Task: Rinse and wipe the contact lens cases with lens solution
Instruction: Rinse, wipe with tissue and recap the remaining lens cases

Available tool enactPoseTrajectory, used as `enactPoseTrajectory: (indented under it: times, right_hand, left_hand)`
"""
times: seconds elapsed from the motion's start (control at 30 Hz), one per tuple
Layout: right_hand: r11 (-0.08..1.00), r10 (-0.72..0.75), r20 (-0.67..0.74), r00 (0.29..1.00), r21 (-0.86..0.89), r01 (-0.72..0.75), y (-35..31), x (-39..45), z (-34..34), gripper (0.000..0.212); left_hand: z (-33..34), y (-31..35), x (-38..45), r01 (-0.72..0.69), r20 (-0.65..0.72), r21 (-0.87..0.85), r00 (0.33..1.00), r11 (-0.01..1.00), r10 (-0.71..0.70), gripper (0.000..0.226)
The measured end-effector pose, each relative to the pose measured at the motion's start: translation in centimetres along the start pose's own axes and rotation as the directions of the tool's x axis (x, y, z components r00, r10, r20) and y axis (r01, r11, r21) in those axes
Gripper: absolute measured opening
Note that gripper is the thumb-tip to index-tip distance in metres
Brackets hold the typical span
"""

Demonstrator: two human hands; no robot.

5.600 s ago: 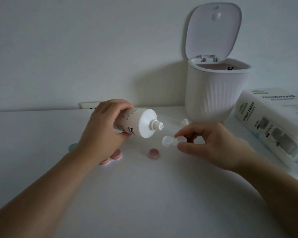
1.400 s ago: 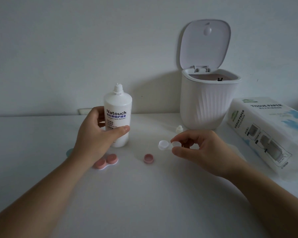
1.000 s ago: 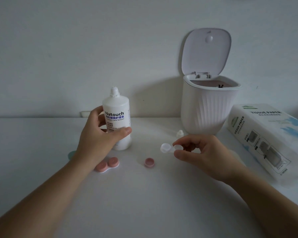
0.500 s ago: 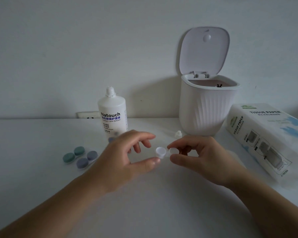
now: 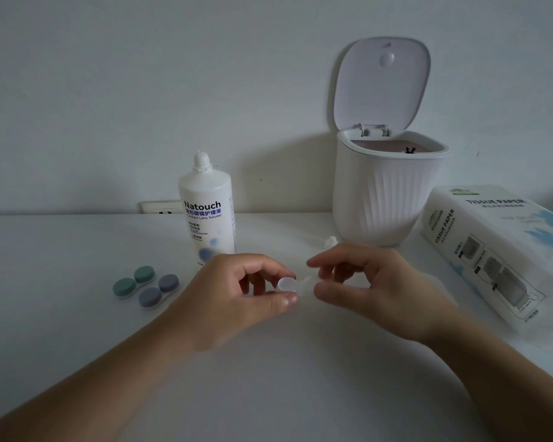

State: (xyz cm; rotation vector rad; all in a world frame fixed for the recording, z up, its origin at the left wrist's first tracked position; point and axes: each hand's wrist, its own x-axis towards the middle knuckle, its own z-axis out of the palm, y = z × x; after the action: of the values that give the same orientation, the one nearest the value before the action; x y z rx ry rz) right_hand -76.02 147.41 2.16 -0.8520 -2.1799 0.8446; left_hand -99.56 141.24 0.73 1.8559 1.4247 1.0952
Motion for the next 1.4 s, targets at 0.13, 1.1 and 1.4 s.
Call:
enactPoseTrajectory:
  times: [0.13,1.1,1.4]
  right_hand:
    - [0.985,0.080,-0.188,0.979,-0.137,-0.107,1.5,0.5,-0.7,0.042]
    - [0.889,0.167,-0.133,0.977,0.449,-0.091,-0.1,0.5,0.4,0.015]
    - [0.933,0.063,0.012,0.998,0.353,-0.063,-0.3,0.1,1.0,0.026]
  left_hand:
    - [-0.3,-0.3,0.0,-0.006,0.018,-0.011,1.000,1.000,0.006,0.031]
    - [-0.6,-0.3,0.1,0.017,0.019,0.030,1.000,0.999,-0.017,0.034]
    - [-0.6,-0.3,0.2,0.020,0.005,0.033,1.000,0.999,-0.020,0.039]
